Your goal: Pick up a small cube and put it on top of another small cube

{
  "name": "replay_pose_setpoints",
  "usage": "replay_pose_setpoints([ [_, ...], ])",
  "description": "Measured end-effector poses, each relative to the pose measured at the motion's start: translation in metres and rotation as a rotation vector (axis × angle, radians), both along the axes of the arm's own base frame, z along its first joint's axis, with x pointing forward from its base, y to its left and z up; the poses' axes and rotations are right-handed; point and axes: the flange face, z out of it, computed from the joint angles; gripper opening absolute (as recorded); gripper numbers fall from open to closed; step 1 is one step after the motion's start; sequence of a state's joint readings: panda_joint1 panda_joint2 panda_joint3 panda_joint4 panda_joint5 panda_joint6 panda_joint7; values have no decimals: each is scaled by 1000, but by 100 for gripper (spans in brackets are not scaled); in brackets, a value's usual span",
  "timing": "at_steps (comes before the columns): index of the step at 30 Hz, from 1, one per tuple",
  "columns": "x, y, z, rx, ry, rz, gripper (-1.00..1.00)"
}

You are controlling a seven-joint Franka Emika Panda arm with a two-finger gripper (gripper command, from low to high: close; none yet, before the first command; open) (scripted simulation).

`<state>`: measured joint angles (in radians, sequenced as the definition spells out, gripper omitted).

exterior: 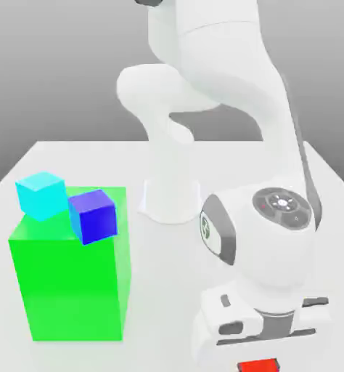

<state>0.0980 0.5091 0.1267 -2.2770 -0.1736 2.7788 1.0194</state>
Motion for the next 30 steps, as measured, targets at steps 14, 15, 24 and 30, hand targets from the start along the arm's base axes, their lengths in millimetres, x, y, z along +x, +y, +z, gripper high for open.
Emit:
replay_pose_setpoints([
  [14, 4, -104, 163, -62, -4, -222, -100],
  [15, 1, -120, 178, -65, -4, -260, -100],
  [24, -60, -217, 298, -31, 0, -517, -100],
  [30, -91, -245, 288, 5, 1, -599, -100],
])
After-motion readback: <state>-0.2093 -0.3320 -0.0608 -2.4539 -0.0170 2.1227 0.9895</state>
